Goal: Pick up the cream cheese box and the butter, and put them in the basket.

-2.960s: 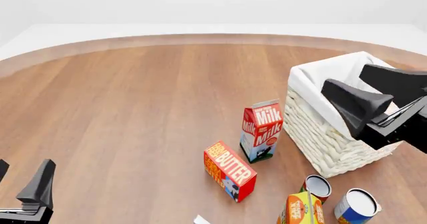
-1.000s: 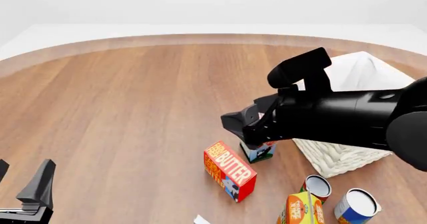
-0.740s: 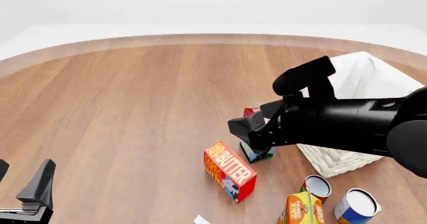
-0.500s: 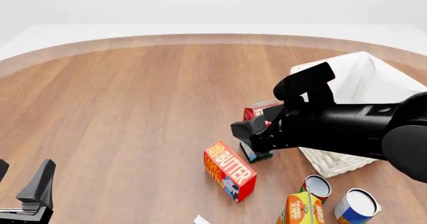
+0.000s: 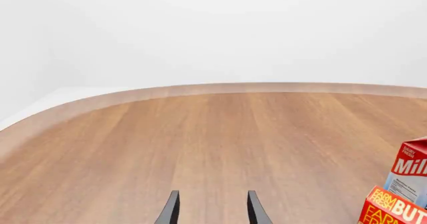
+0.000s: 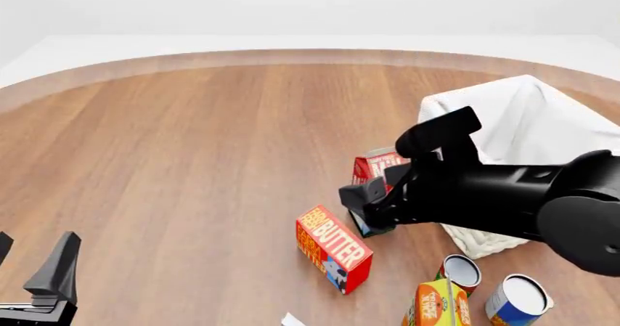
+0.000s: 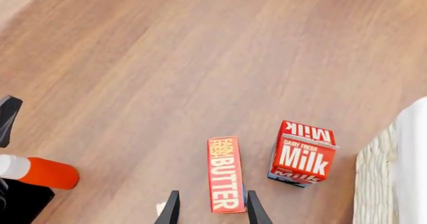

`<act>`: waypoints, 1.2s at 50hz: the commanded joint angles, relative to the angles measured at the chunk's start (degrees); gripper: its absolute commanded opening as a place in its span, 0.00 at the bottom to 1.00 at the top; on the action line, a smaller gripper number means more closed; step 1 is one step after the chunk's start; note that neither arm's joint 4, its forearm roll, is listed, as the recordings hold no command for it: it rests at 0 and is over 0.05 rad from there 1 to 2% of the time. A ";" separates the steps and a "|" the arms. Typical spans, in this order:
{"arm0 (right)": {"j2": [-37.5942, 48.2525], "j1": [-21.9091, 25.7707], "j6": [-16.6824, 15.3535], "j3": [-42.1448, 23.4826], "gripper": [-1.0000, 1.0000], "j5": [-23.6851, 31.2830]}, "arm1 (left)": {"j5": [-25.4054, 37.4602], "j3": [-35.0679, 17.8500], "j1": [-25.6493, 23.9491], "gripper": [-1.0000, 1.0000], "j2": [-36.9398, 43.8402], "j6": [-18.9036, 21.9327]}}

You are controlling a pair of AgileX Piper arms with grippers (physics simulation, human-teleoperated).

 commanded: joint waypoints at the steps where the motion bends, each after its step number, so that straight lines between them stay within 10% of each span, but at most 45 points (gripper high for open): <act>1: 0.78 -0.25 1.07 1.54 1.00 -2.12 | 0.00 0.00 0.00 1.00 0.00 0.00; 60: 9.02 -0.83 4.61 9.36 1.00 -13.46 | 0.00 0.00 0.00 1.00 0.00 0.00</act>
